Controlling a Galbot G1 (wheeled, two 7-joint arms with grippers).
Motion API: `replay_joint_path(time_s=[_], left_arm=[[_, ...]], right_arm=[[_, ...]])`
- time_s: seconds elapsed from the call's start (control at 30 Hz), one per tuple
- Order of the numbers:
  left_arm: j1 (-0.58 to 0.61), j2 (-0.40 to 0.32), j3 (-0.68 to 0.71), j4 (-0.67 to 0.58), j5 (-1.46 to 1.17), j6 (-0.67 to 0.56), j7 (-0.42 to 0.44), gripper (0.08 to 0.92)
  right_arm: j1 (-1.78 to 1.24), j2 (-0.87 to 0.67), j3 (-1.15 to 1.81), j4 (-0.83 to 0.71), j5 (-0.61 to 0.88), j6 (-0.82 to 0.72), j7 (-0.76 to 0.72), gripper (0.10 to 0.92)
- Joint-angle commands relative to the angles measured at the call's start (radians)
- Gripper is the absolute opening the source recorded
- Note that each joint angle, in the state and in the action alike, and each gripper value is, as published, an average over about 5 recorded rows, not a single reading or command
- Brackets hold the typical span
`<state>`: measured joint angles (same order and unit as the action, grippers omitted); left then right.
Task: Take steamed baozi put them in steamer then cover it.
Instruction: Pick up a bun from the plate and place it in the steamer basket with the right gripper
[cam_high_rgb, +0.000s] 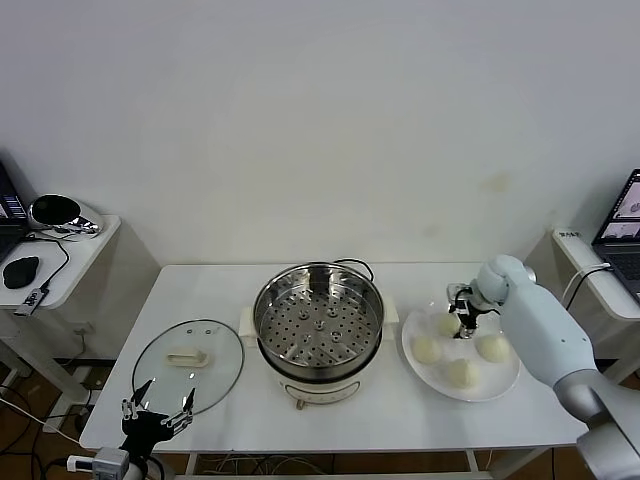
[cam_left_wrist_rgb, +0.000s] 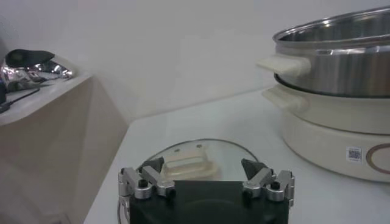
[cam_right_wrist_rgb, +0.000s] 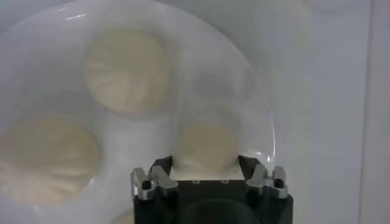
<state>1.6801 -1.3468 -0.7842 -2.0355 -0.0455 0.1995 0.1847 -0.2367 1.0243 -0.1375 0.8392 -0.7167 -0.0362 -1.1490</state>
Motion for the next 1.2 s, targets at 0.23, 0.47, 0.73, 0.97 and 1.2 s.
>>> replay_joint_path(time_s=[0.23,0.47,0.73,0.97,1.2], left_arm=[[-0.003,0.000,0.009,0.001,0.003,0.000,-0.001,0.823],[-0.014,-0.013,0.014,0.011,-0.001,-0.009,-0.007,0.823],[0.005,-0.016,0.008,0.008,-0.016,-0.023,-0.023,0.823],[0.009,-0.018,-0.009,-0.006,-0.050,-0.026,-0.035,0.823],[0.013,-0.022,-0.019,-0.007,-0.068,-0.030,-0.044,0.823]], right_arm=[[0.030,-0.063,-0.032,0.081,0.088,-0.020,-0.027,0.611],[0.194,-0.146,-0.198,0.209,0.268,-0.064,-0.097,0.611],[0.542,-0.077,-0.457,0.185,0.530,-0.116,-0.173,0.611],[0.658,0.125,-0.538,0.049,0.638,-0.038,-0.248,0.563],[0.661,0.287,-0.514,-0.117,0.652,0.298,-0.322,0.530]])
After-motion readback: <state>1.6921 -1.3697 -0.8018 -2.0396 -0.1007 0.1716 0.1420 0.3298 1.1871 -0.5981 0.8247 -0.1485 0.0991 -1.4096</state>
